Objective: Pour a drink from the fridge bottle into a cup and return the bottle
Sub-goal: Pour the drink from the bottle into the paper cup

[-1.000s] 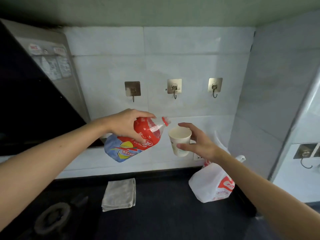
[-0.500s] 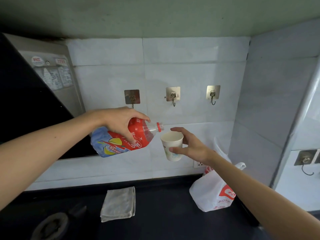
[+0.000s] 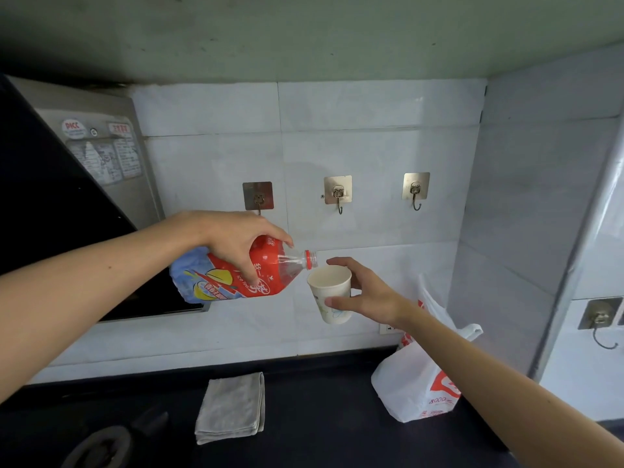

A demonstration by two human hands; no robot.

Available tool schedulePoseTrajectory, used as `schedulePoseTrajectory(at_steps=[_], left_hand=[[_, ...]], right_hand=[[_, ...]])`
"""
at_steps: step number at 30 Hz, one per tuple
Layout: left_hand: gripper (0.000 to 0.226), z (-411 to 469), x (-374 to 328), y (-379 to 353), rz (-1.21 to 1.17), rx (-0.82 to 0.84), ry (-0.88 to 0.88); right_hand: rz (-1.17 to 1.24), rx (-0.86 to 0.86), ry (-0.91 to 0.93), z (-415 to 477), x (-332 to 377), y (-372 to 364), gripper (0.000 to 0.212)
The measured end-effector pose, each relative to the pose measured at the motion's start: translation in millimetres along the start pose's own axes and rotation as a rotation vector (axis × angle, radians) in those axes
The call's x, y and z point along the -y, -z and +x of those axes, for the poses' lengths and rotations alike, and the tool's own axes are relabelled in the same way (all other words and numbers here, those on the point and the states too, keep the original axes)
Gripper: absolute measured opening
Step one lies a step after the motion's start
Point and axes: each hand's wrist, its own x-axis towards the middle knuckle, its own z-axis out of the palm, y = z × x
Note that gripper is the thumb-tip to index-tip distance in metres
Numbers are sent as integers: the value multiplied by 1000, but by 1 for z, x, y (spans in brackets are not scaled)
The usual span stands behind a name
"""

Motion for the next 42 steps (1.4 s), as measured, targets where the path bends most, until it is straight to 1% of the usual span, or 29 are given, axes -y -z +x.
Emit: schedulePoseTrajectory(at_steps=[10,17,42], left_hand=[[85,0,0,2,39,40,-14],[91,0,4,3,102,53,17],[90,0,12,-1,101,54,12]], right_hand=[[-27,16,0,3,-1,-5,68],[-32,19,-2,5,-3,-7,68],[-61,47,-41,4,-13,-18,67]])
